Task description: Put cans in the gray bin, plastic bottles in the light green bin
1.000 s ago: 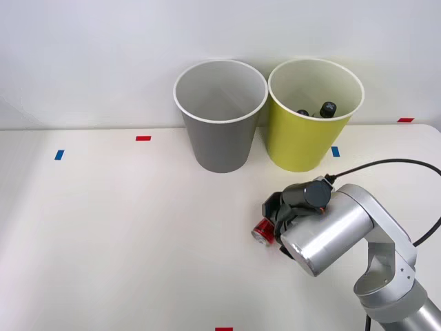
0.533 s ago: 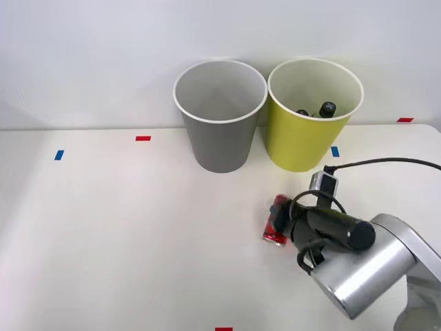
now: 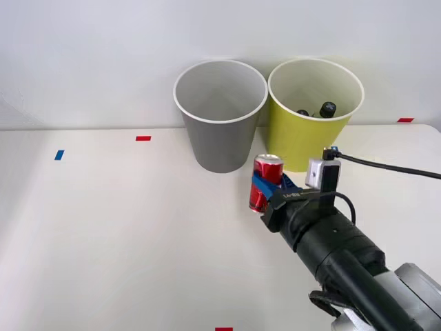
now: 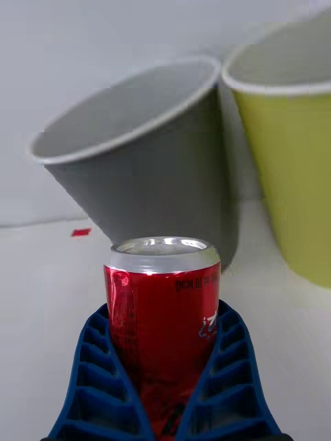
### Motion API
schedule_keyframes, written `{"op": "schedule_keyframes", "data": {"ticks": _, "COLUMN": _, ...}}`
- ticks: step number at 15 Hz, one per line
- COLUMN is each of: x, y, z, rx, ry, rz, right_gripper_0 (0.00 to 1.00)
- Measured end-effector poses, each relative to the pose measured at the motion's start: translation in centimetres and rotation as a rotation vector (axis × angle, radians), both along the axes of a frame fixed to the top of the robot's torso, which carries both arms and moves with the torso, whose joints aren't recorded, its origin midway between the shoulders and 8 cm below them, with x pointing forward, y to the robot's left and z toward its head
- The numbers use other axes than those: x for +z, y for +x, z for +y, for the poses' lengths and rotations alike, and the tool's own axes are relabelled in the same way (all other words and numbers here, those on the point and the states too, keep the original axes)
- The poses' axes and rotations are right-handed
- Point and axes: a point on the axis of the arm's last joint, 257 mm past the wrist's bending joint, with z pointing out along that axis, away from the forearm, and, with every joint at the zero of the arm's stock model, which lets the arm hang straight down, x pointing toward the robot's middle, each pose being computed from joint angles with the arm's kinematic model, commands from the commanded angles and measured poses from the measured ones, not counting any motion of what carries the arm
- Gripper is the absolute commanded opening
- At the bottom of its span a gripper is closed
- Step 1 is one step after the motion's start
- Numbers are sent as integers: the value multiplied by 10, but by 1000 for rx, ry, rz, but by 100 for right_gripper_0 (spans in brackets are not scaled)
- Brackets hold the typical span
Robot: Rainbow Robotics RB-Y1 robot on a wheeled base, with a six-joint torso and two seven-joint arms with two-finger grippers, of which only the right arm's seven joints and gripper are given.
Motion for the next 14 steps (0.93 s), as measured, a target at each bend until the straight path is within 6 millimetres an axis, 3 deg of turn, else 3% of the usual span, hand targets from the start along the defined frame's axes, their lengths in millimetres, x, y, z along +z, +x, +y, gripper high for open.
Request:
{"op": "schedule_keyframes", "data": {"ticks": 4, "x": 85, "y": 5, "z": 21, "rx": 61, "ry": 108, "rz": -234, "right_gripper_0": 0}}
{"op": "schedule_keyframes", "data": {"ticks": 6, "x": 128, "y": 15, "z": 35, "rx": 76, "ry": 171, "rz": -311, "right_gripper_0": 0}}
{"op": "schedule_keyframes", "data": {"ticks": 8, "x": 158, "y": 36, "z": 51, "rx": 90, "ry": 222, "rz": -351, "right_gripper_0": 0}}
{"op": "schedule_keyframes", "data": {"ticks": 14, "x": 174, "y": 129, "z": 79, "rx": 5, "ry": 148, "rz": -379, "right_gripper_0": 0}}
